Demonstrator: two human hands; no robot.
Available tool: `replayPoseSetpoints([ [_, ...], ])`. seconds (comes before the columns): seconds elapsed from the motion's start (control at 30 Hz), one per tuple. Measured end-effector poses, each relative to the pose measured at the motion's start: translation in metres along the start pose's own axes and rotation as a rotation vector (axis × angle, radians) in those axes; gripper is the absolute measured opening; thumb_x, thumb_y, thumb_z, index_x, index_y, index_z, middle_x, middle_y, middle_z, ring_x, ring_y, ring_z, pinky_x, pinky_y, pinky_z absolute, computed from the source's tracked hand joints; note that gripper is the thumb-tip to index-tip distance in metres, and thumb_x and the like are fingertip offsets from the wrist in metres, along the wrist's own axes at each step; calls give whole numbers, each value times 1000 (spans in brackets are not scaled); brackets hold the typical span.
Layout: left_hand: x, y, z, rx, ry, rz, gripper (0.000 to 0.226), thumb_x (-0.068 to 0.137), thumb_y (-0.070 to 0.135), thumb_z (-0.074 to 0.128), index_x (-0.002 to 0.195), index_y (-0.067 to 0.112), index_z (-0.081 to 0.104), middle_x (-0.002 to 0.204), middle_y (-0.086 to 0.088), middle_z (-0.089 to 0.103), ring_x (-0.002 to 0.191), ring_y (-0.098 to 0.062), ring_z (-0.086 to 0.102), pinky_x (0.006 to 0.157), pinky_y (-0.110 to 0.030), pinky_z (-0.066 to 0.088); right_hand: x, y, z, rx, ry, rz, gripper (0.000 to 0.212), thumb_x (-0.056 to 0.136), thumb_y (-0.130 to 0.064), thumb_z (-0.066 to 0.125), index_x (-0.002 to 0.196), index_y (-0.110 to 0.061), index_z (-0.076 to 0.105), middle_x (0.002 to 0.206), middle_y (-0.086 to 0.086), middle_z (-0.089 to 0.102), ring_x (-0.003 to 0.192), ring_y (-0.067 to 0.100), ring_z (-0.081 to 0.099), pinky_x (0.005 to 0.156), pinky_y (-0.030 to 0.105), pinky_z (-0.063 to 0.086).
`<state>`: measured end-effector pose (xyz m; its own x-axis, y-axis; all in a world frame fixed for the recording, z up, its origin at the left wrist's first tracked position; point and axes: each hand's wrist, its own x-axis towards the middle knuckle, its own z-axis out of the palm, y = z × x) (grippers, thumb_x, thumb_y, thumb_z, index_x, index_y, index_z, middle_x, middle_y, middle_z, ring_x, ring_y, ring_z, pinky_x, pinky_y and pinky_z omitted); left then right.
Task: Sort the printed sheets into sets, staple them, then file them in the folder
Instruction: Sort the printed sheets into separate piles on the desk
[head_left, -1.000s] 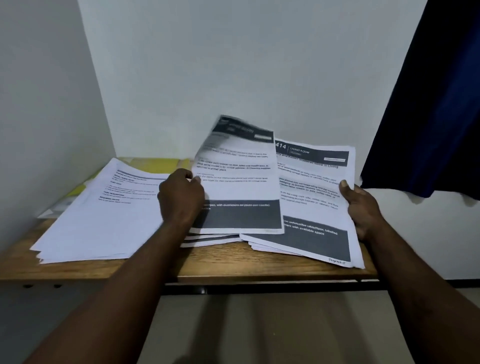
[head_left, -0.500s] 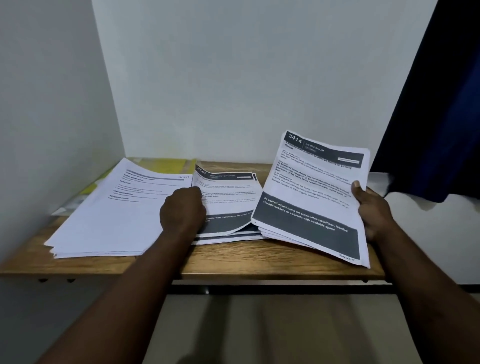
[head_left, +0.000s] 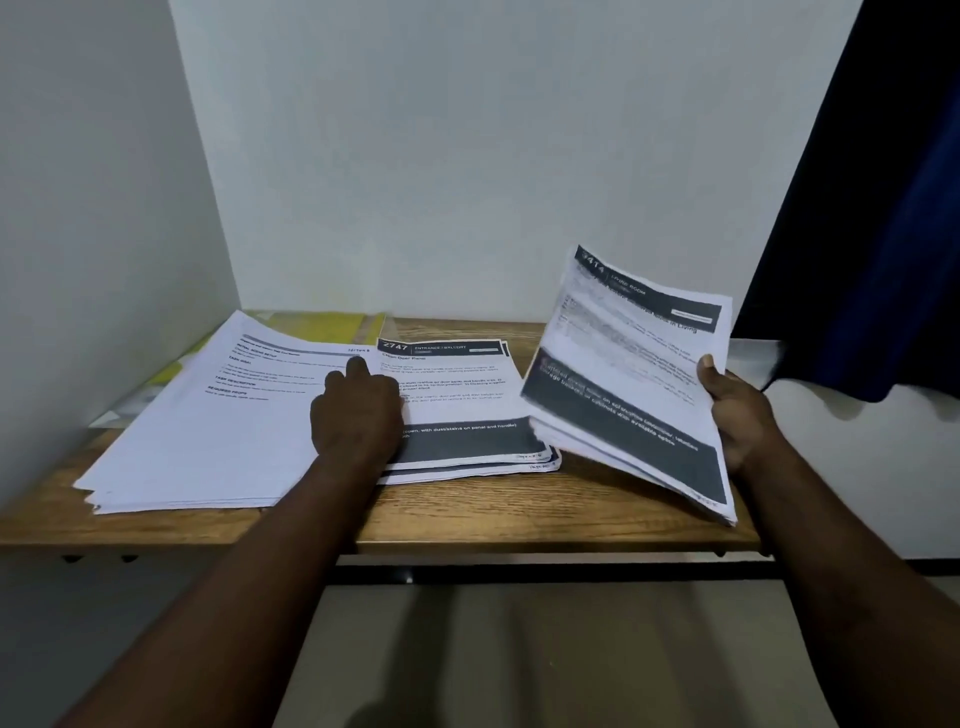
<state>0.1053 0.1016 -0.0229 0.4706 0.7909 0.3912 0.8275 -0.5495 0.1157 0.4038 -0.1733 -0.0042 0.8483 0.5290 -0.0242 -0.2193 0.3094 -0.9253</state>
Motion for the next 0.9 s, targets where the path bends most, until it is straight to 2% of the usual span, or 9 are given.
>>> replayPoseSetpoints([
  [0.13,-1,1,-5,-90,37,-12,29,101,42,59,114,23,77,116,-9,61,111,-35,57,83,-44,52,-5,0,4,-48,-20,-26,29,105,-32,61,127,-14,68,124,13,76,111,36,74,84,54,64],
  [0.27,-3,12,-17,-269,225,63,33,102,46,58,98,21,80,94,-4,72,93,-31,66,73,-37,51,-10,-1,8,-78,-28,-39,21,106,-30,60,117,-14,70,111,10,80,95,29,79,69,43,67],
  [0.33,-5,24,-24,-570,85,117,43,102,57,57,88,22,78,80,3,74,81,-22,69,71,-33,51,-11,-2,9,-79,-27,-41,23,106,-30,59,118,-13,69,107,9,81,91,28,80,66,42,67],
  [0.43,-11,50,-34,-1145,-271,47,57,97,69,56,90,18,80,80,0,79,67,-17,73,73,-36,60,-11,-1,9,-90,-43,-45,27,106,-31,60,124,-12,69,115,12,79,101,33,78,74,47,67],
  [0.5,-12,65,-29,-1288,-371,19,61,94,69,61,88,11,78,79,-4,79,63,-21,70,66,-37,59,-12,-1,8,-100,-48,-54,26,106,-31,61,121,-12,69,113,12,80,97,32,79,72,45,67],
  [0.6,-15,78,-15,-1357,-469,30,60,76,60,87,78,4,64,71,-11,69,62,-22,58,64,-35,46,-13,0,9,-124,-72,-60,27,106,-31,59,123,-12,68,115,12,79,99,32,78,72,43,66],
  [0.67,-15,80,-8,-1311,-459,64,54,67,48,94,73,7,60,70,-18,67,62,-24,58,64,-41,48,-12,1,9,-144,-76,-65,26,106,-32,59,121,-13,69,114,11,79,98,30,79,72,42,67],
  [0.8,-14,76,-8,-1200,-360,86,35,79,35,88,77,4,72,78,-18,77,73,-41,75,76,-52,61,-8,3,9,-156,-87,-67,31,106,-34,60,125,-12,69,119,12,78,107,33,76,83,47,66],
  [0.9,-15,74,-6,-1171,-313,84,30,89,26,82,73,4,73,72,-15,75,59,-25,68,64,-44,57,-6,4,8,-163,-97,-62,35,105,-34,61,130,-10,67,124,14,76,114,37,74,96,56,60],
])
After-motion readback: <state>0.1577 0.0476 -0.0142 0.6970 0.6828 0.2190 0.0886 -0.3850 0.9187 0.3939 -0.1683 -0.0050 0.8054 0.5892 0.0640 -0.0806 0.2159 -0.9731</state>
